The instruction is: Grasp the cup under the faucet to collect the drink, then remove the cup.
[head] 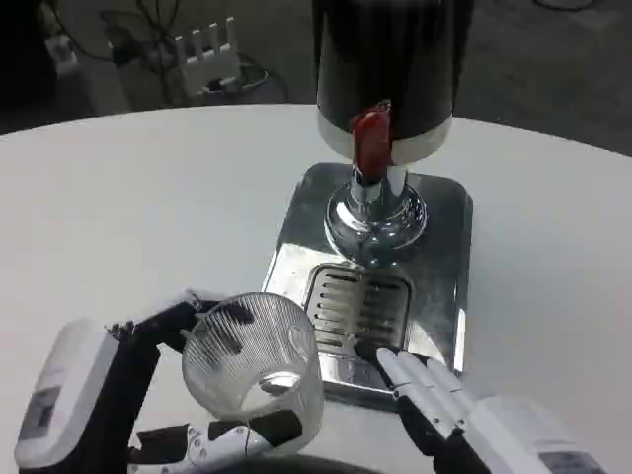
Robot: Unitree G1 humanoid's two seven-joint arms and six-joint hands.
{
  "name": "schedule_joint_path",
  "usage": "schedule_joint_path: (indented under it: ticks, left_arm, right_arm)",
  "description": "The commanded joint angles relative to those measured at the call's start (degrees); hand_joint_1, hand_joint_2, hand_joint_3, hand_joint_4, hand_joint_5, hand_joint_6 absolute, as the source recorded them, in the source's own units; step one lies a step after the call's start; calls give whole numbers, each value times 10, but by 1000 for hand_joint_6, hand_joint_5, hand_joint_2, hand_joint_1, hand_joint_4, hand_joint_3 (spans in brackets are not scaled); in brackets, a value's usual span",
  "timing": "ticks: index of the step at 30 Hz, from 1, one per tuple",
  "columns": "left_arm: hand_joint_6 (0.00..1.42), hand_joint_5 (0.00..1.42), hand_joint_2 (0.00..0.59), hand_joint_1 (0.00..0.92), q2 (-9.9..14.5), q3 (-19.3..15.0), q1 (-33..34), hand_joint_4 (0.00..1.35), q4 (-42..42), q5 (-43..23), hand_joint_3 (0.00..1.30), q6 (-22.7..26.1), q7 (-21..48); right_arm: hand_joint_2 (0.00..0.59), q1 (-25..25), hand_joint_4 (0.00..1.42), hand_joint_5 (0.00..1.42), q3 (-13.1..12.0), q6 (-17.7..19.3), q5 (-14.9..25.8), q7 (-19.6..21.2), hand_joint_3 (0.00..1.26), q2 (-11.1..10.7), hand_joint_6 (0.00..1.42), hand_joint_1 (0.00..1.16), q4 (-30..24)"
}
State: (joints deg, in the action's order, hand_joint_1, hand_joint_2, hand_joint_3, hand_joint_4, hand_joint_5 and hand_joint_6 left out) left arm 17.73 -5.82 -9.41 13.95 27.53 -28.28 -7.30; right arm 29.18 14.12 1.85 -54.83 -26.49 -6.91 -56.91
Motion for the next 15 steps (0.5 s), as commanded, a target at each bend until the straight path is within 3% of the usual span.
schedule_joint_path:
  ticks: [1,15]
  left_arm:
    - [526,782,0,523,-1,-5,-1,776,16,-12,777,-11,-5]
    - [526,790,0,524,-2,-7,5,776,8,-15,777,-12,-8]
  right_arm:
    - [408,0,0,0,5,-7,-4,-3,0,6,0,367,-7]
    - [416,-8,0,0,3,-22,-5,-9,0,5,0,373,-3]
